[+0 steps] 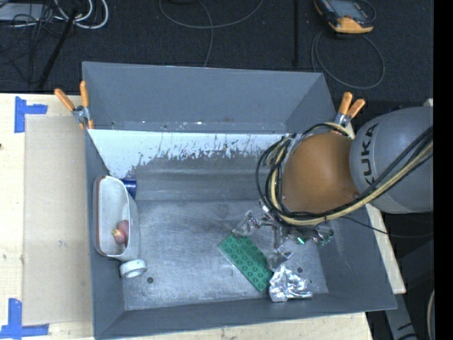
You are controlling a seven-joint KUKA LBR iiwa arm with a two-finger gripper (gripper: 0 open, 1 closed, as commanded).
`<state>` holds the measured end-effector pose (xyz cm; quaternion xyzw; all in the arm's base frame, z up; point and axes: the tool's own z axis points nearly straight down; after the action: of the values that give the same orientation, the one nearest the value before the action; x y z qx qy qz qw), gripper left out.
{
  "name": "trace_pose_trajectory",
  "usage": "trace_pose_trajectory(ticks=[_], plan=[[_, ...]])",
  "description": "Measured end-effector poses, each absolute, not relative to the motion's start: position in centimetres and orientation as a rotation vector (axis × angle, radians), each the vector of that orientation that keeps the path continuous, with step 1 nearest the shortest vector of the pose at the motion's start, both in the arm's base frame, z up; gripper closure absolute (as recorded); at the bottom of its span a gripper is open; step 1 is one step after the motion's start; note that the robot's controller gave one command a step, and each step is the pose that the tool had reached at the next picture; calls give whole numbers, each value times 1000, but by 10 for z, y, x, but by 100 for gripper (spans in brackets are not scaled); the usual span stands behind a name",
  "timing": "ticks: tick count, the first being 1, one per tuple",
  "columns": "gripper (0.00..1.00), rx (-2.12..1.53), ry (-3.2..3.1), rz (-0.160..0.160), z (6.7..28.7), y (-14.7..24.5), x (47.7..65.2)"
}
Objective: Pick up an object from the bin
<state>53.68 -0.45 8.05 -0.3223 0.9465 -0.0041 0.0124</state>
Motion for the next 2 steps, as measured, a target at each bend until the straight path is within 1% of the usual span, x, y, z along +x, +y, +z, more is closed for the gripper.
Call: trace_pose_trajectory(ticks=[1, 2], plan=[[100, -1002, 2951, -12, 80, -5, 537], [0, -1002, 2952, -12, 80, -5, 537]])
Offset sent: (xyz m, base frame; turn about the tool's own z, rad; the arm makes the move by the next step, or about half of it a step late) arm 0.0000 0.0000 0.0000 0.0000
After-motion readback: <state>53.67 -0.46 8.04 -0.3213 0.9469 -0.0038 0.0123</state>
